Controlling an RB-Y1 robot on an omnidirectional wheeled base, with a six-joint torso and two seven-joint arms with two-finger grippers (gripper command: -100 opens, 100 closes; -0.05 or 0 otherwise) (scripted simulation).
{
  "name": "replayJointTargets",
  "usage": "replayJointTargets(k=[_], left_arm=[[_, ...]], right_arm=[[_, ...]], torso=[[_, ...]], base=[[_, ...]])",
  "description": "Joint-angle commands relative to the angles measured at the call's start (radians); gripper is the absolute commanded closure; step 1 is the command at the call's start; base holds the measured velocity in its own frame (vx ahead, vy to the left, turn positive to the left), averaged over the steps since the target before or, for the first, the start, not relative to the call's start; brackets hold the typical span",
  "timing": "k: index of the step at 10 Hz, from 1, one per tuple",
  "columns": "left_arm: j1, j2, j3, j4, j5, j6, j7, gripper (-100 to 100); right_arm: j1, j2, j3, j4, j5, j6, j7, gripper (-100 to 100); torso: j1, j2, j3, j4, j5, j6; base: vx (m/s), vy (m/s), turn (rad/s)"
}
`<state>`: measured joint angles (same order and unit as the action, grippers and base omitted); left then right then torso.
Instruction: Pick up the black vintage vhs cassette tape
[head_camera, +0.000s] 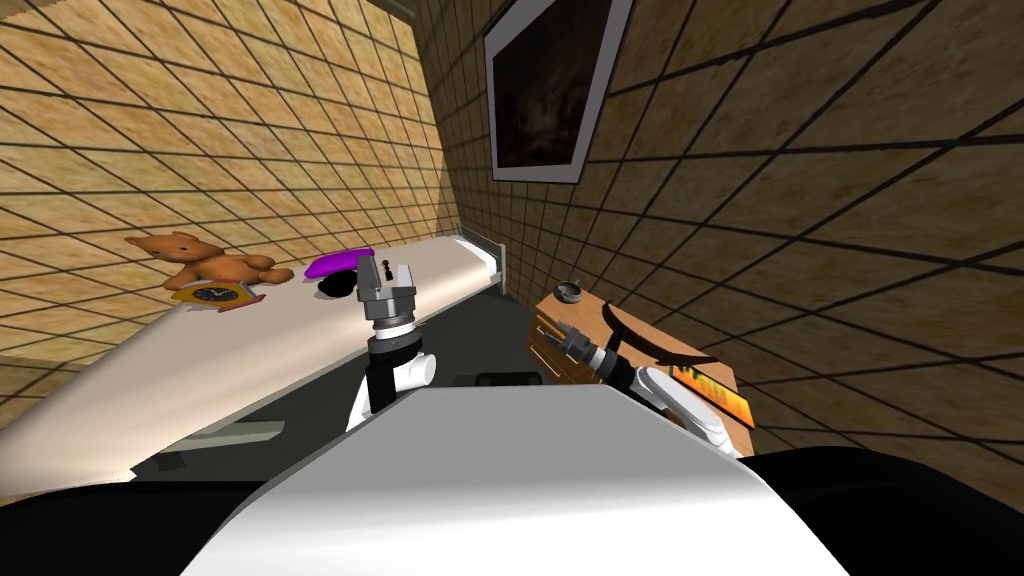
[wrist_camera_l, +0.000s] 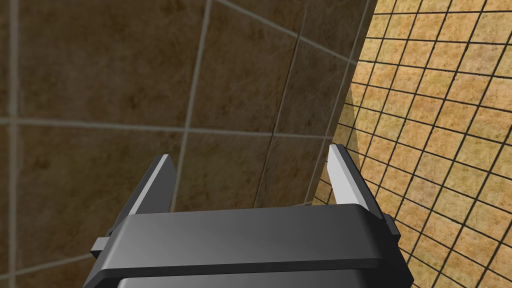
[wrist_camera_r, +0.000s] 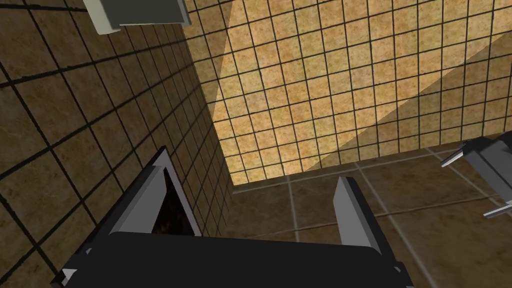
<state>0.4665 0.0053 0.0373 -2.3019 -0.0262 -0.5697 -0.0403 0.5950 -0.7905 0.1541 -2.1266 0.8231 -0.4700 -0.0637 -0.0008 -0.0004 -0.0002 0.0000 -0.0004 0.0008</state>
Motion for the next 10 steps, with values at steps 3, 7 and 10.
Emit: replayJointTargets(k=[3, 7, 10], left_arm=[[0.0, 0.0, 0.0, 0.0, 0.0, 0.0, 0.0, 0], [0.0, 0.0, 0.0, 0.0, 0.0, 0.0, 0.0, 0], [0.0, 0.0, 0.0, 0.0, 0.0, 0.0, 0.0, 0]], right_arm=[[0.007, -0.1, 0.035, 0.021, 0.114, -0.004, -0.003, -100], [0.01, -0.174, 0.052, 0.034, 0.216, -0.006, -0.005, -100], [0.013, -0.262, 0.085, 0.064, 0.307, -0.01, -0.009, -100]], torso=[[0.0, 0.0, 0.0, 0.0, 0.0, 0.0], [-0.001, 0.0, 0.0, 0.0, 0.0, 0.0], [0.0, 0.0, 0.0, 0.0, 0.0, 0.0]], base=[[-0.005, -0.015, 0.13], [-0.004, -0.02, 0.07], [-0.003, -0.016, 0.124]])
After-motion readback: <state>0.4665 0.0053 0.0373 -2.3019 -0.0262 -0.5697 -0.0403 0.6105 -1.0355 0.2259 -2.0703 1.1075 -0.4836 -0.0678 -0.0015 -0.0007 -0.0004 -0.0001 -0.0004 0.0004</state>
